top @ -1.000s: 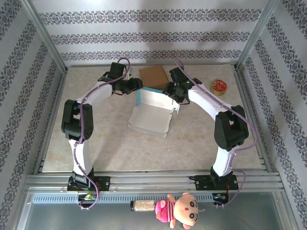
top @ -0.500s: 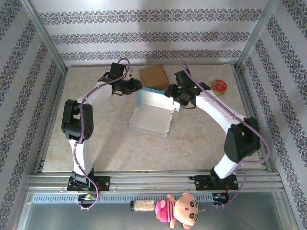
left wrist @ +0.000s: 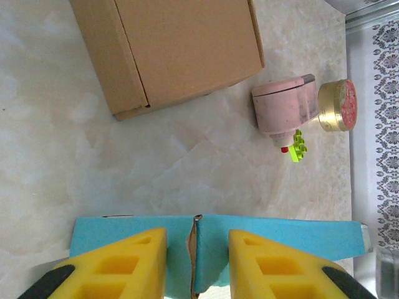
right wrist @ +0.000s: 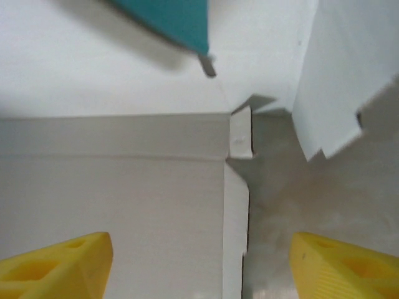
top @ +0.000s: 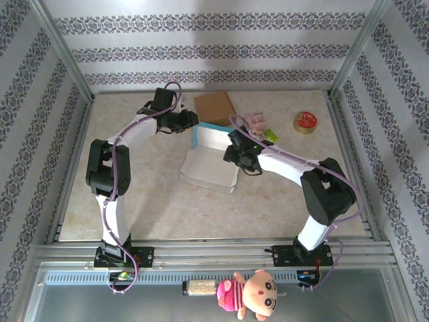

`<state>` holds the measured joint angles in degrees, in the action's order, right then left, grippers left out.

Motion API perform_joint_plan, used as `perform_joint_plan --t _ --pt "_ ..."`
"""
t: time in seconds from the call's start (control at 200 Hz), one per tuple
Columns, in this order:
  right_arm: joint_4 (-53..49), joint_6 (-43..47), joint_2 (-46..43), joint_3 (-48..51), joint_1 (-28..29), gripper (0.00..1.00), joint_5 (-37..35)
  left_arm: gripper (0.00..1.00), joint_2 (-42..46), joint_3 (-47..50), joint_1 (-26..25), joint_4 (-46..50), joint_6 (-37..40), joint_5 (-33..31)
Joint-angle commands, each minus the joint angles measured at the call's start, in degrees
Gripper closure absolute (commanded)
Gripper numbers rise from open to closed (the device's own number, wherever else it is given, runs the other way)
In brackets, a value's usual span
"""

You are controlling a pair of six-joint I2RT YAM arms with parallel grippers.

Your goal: Fold the paper box

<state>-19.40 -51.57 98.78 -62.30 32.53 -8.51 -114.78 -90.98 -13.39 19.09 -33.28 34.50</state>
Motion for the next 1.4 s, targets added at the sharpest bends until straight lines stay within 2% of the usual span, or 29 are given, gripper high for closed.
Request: perform_joint_plan --t 0.0,0.145,0.3,0.61,0.825,1.074,1.184,1.254,1.394 --pt "7.79 -0.81 1.69 1.4 -0.62 0.22 -5.68 0.71 -0.82 0.36 -0.11 0.51 -0.38 0.79" --pt "14.33 -0.3 2.92 3.36 -1.61 0.21 -5.23 0.71 -0.89 -0.08 -0.24 0.6 -0.2 0.71" --pt "19.36 0.52 4.75 3.81 -2.19 0.28 -4.44 0.71 -1.16 -0.51 -0.3 0.95 -0.03 0.74" --pt "24.21 -1.56 6.62 5.08 -2.04 0.4 1.96 0.71 -1.32 -0.61 -0.42 0.9 -0.12 0.84" --pt "25.42 -1.94 7.48 5.6 -0.98 0.4 3.31 0.71 -1.19 -0.21 -0.5 0.94 0.18 0.84" --pt "18.31 9.83 -4.33 7.25 -1.24 0.3 4.99 0.71 -0.31 0.74 -0.48 1.39 1.03 0.33" --pt "14.81 13.96 -10.61 9.23 -1.57 0.27 2.71 0.71 0.42 1.67 -0.55 0.45 0.36 0.34" --pt "12.37 15.49 -13.47 10.22 -1.73 0.27 -2.42 0.71 0.7 1.95 -0.67 -0.08 -0.17 0.48" --pt "12.2 19.56 -12.36 10.04 -2.55 0.24 -10.7 0.71 0.89 2.0 -0.99 -0.28 -0.09 0.23"
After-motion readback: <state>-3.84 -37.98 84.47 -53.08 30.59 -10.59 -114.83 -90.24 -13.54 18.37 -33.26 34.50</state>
